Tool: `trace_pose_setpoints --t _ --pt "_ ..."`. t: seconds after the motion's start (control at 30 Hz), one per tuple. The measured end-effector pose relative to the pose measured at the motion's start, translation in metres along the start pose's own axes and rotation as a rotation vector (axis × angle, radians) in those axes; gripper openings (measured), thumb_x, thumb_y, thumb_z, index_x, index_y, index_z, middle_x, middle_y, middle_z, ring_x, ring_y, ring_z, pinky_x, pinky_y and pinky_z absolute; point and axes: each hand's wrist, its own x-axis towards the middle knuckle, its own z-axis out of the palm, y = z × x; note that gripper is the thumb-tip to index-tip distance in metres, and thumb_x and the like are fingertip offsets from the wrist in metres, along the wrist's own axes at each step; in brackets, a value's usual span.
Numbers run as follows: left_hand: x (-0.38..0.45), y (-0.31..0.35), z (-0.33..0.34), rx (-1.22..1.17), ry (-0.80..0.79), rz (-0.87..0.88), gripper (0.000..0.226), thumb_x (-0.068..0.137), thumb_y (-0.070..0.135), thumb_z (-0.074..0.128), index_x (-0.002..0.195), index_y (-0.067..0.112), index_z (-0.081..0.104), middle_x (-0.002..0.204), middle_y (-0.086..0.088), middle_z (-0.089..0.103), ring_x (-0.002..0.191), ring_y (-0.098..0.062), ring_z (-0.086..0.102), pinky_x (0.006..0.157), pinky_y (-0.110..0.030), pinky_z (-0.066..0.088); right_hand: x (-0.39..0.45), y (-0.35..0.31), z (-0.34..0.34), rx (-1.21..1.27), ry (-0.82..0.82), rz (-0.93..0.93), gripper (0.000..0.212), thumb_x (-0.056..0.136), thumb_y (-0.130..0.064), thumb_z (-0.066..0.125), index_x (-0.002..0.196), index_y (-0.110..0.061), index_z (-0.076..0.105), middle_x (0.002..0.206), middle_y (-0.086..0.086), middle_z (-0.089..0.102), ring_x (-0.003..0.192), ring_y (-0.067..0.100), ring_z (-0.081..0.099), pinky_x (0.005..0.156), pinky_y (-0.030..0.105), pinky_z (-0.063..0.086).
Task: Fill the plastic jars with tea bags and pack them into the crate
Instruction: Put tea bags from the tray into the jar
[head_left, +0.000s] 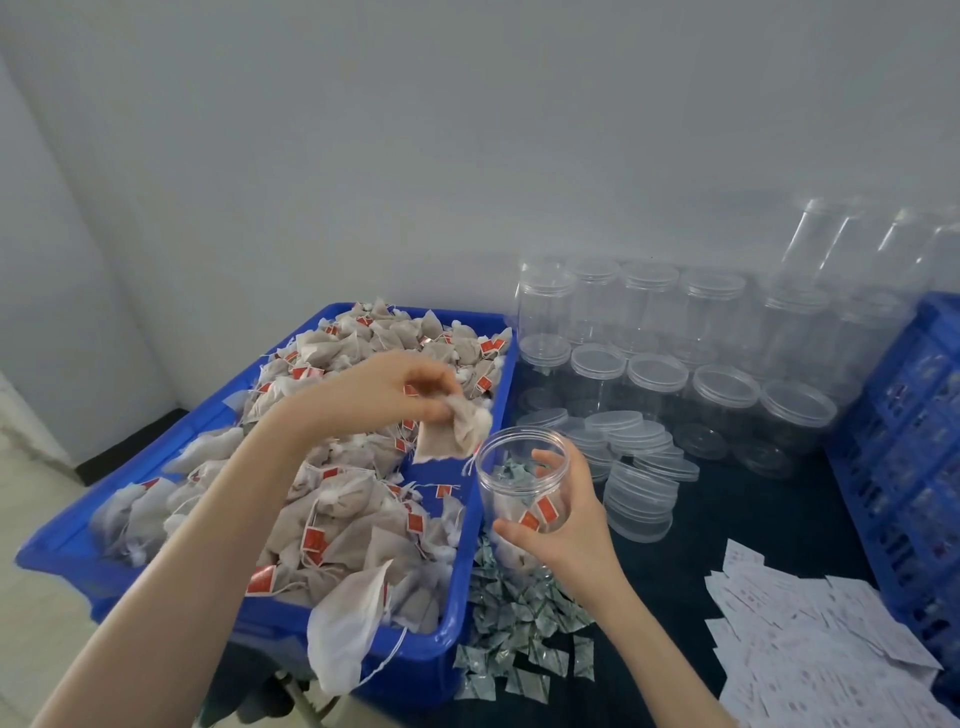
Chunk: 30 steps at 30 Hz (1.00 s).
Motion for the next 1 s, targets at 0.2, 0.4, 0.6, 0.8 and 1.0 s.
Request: trace_pose_setpoints --t 0.2,0.4,0.6,0.8,1.0 --pt "0.023 0.028 0.015 -0.048 0.349 0.159 0.011 0.087 0.026 0.064 0.091 0.036 0.064 0.083 0.028 0.063 0.084 0.014 0.056 0.074 0.000 0.040 0.000 0.001 0.001 0.011 -0.010 0.002 0.090 0.055 -0.041 0.086 0.123 -0.066 0.033 0.125 -0.038 0.048 0.121 -0.005 0.051 0.101 0.032 0.050" --pt "0.038 0.030 0.047 0.126 0.108 0.140 0.011 0.081 0.034 0.070 0.089 0.033 0.063 0.083 0.016 0.064 0.079 0.004 0.058 0.070 -0.009 0.045 -0.001 0.000 -0.003 0.055 0.011 -0.005 0.089 0.057 -0.039 0.086 0.122 -0.070 0.034 0.124 -0.037 0.054 0.119 -0.007 0.054 0.088 0.014 0.049" --pt "0.049 0.028 0.072 0.445 -0.100 0.153 0.008 0.087 0.030 0.064 0.091 0.024 0.068 0.084 0.011 0.066 0.077 -0.004 0.061 0.078 -0.034 0.054 -0.001 0.002 -0.005 0.045 0.002 -0.005 0.100 0.054 -0.042 0.088 0.135 -0.056 0.032 0.128 -0.030 0.056 0.119 -0.001 0.058 0.093 0.022 0.052" --pt "0.056 0.026 0.062 0.349 -0.041 0.166 0.017 0.089 0.018 0.062 0.096 0.027 0.075 0.087 0.018 0.068 0.076 0.002 0.060 0.077 -0.014 0.047 -0.003 0.004 -0.008 0.003 0.038 0.009 0.095 0.051 -0.051 0.083 0.132 -0.056 0.033 0.128 -0.031 0.051 0.121 -0.009 0.049 0.094 0.013 0.045" --pt "0.068 -0.021 0.057 0.635 0.069 -0.156 0.017 0.091 0.018 0.058 0.103 0.018 0.070 0.103 0.002 0.067 0.091 -0.016 0.063 0.080 -0.033 0.053 -0.004 0.009 -0.013 -0.008 0.063 0.008 0.093 0.057 -0.036 0.088 0.131 -0.053 0.035 0.129 -0.027 0.050 0.121 -0.010 0.046 0.091 0.011 0.041"
